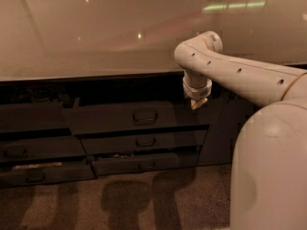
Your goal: Open top drawer
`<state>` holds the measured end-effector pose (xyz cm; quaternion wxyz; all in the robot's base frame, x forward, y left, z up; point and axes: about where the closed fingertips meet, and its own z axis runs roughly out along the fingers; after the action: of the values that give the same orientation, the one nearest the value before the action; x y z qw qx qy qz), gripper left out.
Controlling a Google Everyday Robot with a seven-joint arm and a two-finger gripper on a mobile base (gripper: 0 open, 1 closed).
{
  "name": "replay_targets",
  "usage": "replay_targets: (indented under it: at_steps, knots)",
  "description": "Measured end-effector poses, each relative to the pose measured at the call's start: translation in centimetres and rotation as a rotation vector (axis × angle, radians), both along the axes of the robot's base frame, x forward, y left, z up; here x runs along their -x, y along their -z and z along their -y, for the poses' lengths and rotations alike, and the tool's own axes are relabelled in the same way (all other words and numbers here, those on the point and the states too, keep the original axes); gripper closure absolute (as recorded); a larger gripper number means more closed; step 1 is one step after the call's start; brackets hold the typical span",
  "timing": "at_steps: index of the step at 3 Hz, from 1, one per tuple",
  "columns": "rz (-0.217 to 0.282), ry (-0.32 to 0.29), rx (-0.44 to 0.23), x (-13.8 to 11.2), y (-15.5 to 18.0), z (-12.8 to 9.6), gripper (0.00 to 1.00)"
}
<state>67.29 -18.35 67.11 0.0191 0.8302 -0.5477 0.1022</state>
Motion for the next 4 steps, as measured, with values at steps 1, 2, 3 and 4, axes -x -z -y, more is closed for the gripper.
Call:
replay_targets:
  at_steps: [1,2,3,4]
  knots:
    - [0.000,0.000,0.000,0.0,-0.1,0.0,1.00]
    - [0.000,-0.005,-0.002,0.4,-0.1,0.0,1.00]
    - [0.036,0.004,-0.001,0.6,-1.1,0.5,1.00]
    - [0.036,0.004,-0.001,0.7,-1.5,0.5,1.00]
